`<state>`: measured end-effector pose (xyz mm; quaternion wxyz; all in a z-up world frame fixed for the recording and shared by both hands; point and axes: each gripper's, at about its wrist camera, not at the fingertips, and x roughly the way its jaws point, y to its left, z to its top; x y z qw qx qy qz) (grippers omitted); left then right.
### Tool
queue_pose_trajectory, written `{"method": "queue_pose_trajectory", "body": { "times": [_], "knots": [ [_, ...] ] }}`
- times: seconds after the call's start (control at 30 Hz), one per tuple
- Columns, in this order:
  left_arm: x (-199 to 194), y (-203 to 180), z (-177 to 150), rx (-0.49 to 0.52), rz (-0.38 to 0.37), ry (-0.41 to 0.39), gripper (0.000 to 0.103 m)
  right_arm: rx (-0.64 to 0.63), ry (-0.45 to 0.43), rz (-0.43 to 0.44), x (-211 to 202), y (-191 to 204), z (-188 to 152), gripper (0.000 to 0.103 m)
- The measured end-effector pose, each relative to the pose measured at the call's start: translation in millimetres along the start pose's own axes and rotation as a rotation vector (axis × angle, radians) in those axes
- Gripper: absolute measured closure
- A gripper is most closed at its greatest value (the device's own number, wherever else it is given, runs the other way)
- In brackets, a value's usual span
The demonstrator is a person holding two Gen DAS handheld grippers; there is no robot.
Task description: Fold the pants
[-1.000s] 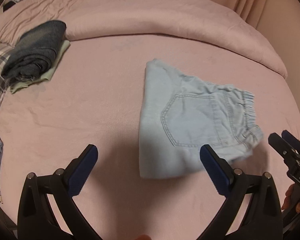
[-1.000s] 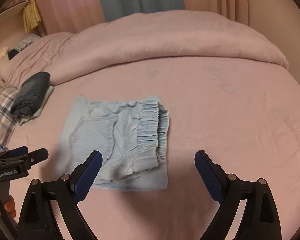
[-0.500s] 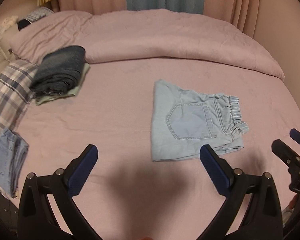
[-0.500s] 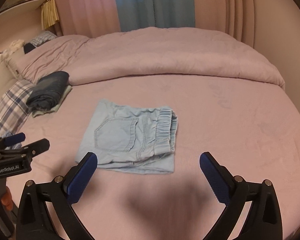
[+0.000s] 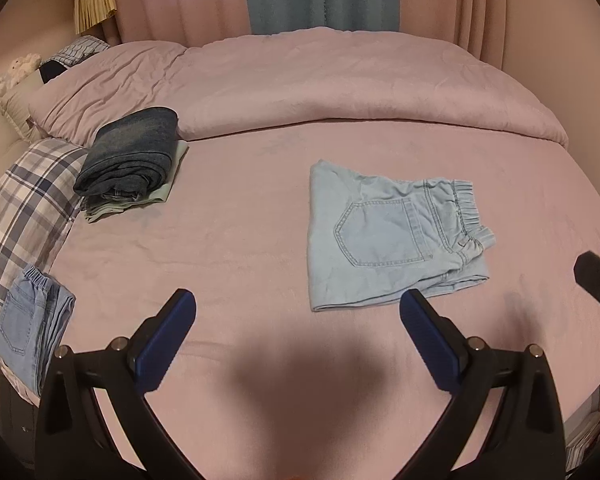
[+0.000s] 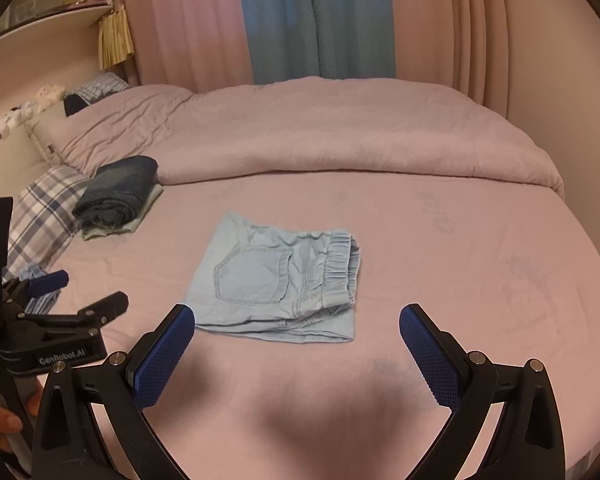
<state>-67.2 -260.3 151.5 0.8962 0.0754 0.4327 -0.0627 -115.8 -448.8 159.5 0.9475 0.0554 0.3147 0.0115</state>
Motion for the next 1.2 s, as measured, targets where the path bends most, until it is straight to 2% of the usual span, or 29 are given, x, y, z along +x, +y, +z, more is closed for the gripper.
{"method": "queue_pose_trajectory", "body": {
  "times": [0.27,1.2],
  "knots": [
    [9.9,-5.2,-1.8,0.010,-0.001,0.026,0.001,0.020,0.020,-0.005,7.1,-4.1,-1.6,0.001],
    [13.3,-14.6,3.6,0.026,0.005,0.027,0.001,0.025,0.014,-0.010,3.5,-8.4,-1.1,0.001]
  ]
}}
